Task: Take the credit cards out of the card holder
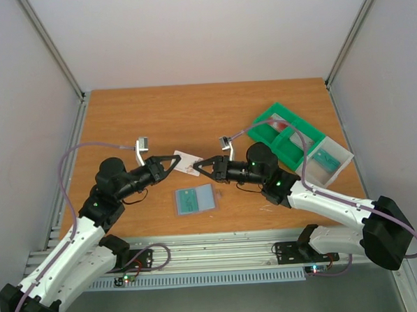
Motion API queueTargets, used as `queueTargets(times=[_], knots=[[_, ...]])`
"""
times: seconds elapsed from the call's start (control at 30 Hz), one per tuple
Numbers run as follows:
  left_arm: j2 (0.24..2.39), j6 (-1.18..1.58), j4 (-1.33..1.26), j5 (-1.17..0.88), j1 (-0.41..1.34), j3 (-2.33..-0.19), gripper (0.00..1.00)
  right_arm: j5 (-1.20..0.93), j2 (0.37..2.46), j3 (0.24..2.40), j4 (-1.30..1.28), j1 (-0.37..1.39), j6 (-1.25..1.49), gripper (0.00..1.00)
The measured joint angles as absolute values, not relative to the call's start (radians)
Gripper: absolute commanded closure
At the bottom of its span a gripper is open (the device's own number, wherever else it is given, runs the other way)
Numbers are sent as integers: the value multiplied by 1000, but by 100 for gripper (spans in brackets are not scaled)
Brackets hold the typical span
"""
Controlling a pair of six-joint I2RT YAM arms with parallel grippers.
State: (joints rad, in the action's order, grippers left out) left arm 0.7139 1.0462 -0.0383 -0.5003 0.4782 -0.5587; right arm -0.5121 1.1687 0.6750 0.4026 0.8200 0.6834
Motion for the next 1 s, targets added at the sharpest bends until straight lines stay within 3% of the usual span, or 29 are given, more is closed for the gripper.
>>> queueTargets(times=[0.23, 0.4, 0.5, 0.63, 0.8, 1.0], knots=[[705, 1048, -43, -488, 478, -556, 100, -507, 1169, 662, 419, 820, 698, 84], [704, 1047, -44, -484, 478, -556, 99, -499, 1168, 660, 421, 820, 701, 98], [704, 1047, -43, -482, 478, -553, 98, -496, 1167, 656, 433, 820, 703, 99], [695, 1046, -41, -480, 478, -550, 73, -493, 1164, 644, 458, 820, 703, 99], [671, 1037, -21, -459, 478, -542, 25, -493, 1158, 642, 469, 820, 702, 99], [655, 987, 103, -425, 478, -553, 1, -501, 1140, 640, 410, 812, 680, 99]])
